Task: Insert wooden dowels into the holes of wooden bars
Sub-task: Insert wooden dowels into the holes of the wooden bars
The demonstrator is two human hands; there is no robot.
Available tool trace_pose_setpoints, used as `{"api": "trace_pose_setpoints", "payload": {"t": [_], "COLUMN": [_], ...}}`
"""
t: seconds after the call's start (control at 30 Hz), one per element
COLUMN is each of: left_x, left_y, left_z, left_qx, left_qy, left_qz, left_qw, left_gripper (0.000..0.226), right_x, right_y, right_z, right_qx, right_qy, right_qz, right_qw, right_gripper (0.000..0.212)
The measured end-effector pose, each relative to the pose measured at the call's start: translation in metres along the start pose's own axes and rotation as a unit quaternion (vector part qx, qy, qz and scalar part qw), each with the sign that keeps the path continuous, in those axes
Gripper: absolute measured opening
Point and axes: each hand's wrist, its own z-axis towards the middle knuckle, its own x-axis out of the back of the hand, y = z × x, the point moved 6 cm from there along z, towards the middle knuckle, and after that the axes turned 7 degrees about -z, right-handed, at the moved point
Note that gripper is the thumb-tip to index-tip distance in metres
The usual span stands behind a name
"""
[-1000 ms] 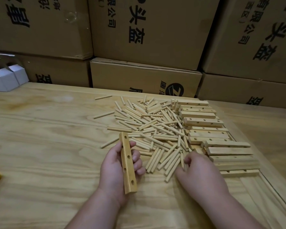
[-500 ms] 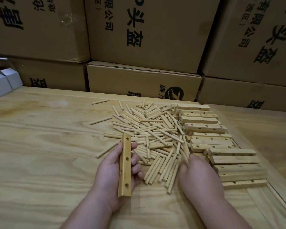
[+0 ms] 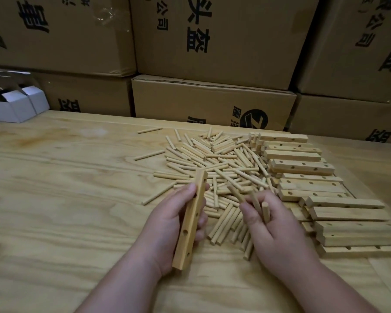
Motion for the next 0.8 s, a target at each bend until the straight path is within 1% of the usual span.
{"api": "trace_pose_setpoints", "payload": {"t": [0.07,0.13,0.2,0.27,0.3,0.37,0.43,0.47,0.6,0.7,0.8], "left_x": [0.0,0.001,0.004,0.007,0.008,0.008,0.008,0.008,0.008,0.008,0.006], "left_y": [0.0,0.0,0.002,0.005,0.006,0.007,0.007,0.006,0.003,0.002,0.001], "left_z": [0.0,0.0,0.001,0.001,0.001,0.0,0.0,0.0,0.001,0.0,-0.002], "left_qx": [-0.021,-0.029,-0.032,-0.038,-0.038,-0.038,-0.035,-0.034,-0.022,-0.024,-0.027], "left_qy": [0.002,-0.001,0.003,0.004,0.001,-0.008,-0.008,-0.005,0.011,0.017,0.007], "left_qz": [0.031,0.049,0.058,0.07,0.076,0.089,0.101,0.109,0.139,0.134,0.13], "left_qw": [0.999,0.998,0.998,0.997,0.996,0.995,0.994,0.993,0.99,0.991,0.991], "left_gripper": [0.028,0.032,0.04,0.046,0.043,0.03,0.025,0.024,0.017,0.015,0.014], "right_x": [-0.004,-0.009,-0.014,-0.016,-0.015,-0.012,-0.009,-0.008,-0.002,-0.003,-0.004], "right_y": [-0.005,-0.005,-0.003,0.0,0.001,0.004,0.004,0.003,-0.004,-0.002,-0.001], "right_z": [0.003,0.005,0.004,0.003,0.003,0.003,0.004,0.004,0.004,0.005,0.007], "right_qx": [0.04,0.074,0.095,0.089,0.073,0.044,0.034,0.035,0.066,0.088,0.082], "right_qy": [0.007,0.009,-0.006,-0.012,-0.006,0.018,0.042,0.052,0.08,0.073,0.07], "right_qz": [0.003,-0.002,-0.009,-0.004,0.008,0.033,0.041,0.044,0.037,0.021,0.013], "right_qw": [0.999,0.997,0.995,0.996,0.997,0.998,0.998,0.997,0.994,0.993,0.994], "right_gripper": [0.006,0.012,0.026,0.04,0.038,0.026,0.021,0.02,0.031,0.026,0.022]}}
